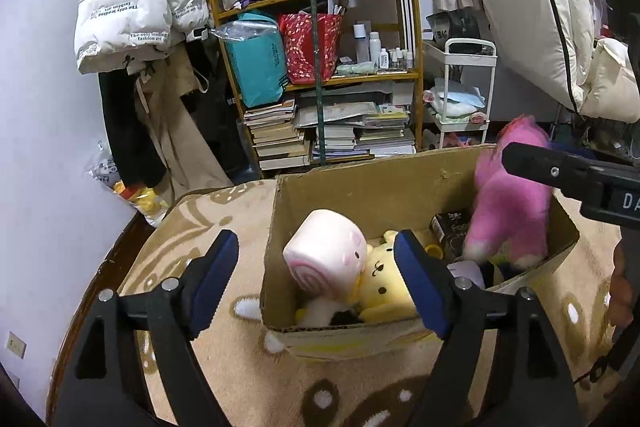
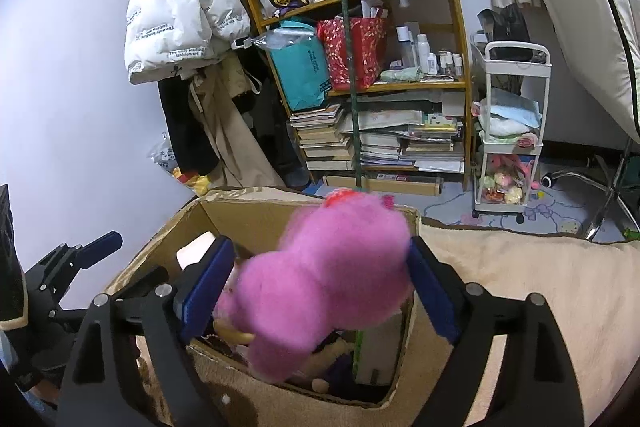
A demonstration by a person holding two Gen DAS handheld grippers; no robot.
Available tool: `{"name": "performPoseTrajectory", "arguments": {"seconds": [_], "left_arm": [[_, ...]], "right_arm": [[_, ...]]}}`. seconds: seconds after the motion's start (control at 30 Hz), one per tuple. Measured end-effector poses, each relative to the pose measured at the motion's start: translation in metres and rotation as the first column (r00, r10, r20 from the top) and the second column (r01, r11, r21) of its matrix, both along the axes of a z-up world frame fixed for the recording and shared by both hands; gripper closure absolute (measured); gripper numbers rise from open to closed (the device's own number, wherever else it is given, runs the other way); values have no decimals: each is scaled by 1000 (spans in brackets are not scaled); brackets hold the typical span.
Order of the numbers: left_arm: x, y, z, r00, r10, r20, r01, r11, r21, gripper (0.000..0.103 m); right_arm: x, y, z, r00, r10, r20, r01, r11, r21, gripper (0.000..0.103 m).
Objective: Organize soft objects
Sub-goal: 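Withdraw both open tools back from the box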
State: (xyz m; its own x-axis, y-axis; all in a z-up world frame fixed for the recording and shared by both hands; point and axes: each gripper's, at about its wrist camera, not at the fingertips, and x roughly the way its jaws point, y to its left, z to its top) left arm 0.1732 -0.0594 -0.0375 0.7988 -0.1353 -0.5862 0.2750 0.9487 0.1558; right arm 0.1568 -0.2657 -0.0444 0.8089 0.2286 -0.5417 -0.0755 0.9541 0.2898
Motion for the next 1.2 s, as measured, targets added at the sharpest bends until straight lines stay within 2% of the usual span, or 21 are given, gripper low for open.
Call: {"name": "performPoseTrajectory", "arguments": {"seconds": [0.23,0.43,0.63,1.2], "left_arm": [[-3,7,3,1000,18,3,-18,1000,-7,21],[-14,13,9,999,31,16,-31,999,8,17],[-33,20,22,998,49,39,-49,999,-5,9],[-104,55,62,989,88,121,-78,993,-89,3]], "right_arm": [[-5,9,5,999,34,13,-33,999,-34,11],[-17,7,11,999,22,32,-21,999,-30,0],[-33,6,23,998,20,57,-18,999,-38,0],[-110,-6,59,992,-33,123,38,998,-41,0]]}}
